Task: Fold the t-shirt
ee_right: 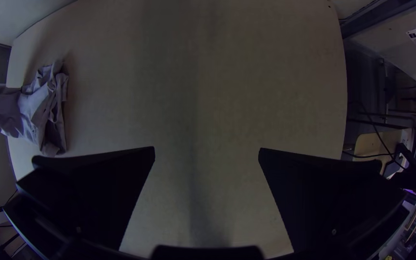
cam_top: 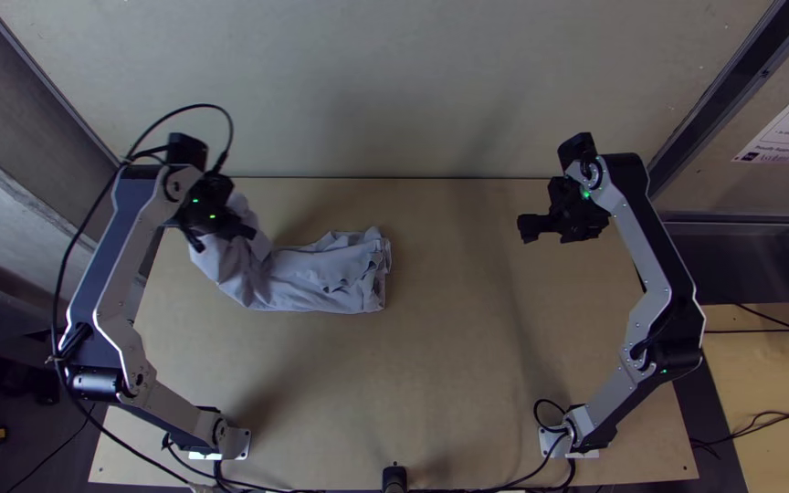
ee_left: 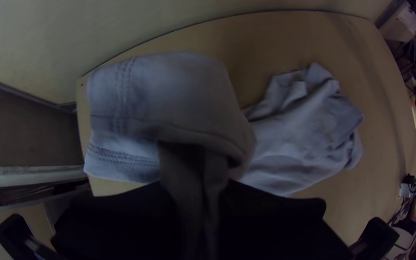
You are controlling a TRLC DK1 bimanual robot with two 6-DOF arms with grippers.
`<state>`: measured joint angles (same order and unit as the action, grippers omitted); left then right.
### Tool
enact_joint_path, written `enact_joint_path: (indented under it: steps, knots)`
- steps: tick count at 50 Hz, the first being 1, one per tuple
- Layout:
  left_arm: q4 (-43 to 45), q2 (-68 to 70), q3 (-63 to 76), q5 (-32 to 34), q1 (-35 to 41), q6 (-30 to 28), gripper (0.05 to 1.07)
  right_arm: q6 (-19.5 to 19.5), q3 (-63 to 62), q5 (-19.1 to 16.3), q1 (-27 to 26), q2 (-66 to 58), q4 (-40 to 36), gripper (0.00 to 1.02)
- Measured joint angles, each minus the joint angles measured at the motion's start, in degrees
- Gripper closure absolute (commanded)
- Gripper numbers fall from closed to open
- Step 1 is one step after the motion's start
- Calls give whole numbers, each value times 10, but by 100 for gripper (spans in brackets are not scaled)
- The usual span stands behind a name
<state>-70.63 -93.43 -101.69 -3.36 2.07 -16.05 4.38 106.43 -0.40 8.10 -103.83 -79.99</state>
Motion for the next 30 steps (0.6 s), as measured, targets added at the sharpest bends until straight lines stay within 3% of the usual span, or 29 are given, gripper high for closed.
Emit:
enact_joint_path:
  steps: [18,30]
  knots:
    - [-16,-82,-79,-49,153,120,105,-4,-24,0,-26,29,2,3]
    - [-23,-153,-110,-81,228,166,105,-4,-44,0,-30,40,5,3]
